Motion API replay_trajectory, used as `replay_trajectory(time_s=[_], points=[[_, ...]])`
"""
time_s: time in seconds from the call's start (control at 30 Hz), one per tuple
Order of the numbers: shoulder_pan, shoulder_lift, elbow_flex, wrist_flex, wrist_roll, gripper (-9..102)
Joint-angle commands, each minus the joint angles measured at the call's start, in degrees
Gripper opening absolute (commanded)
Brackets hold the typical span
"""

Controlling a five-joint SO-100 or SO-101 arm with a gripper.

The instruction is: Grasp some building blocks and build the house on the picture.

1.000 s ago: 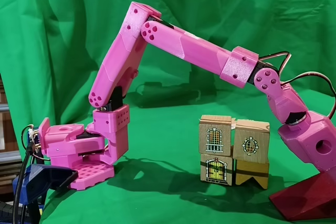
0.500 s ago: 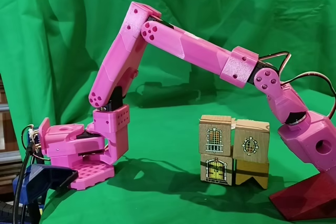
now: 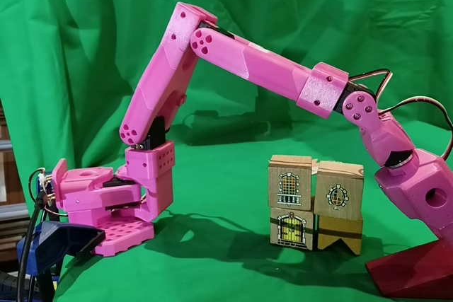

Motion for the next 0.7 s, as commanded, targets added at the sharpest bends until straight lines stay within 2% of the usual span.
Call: replay_trajectory(time_s=[0.0,0.67], points=[[0.44,0.35,-1.23,-0.26,-0.53,23],[0.44,-1.49,-1.67,-0.26,-5.1,31]])
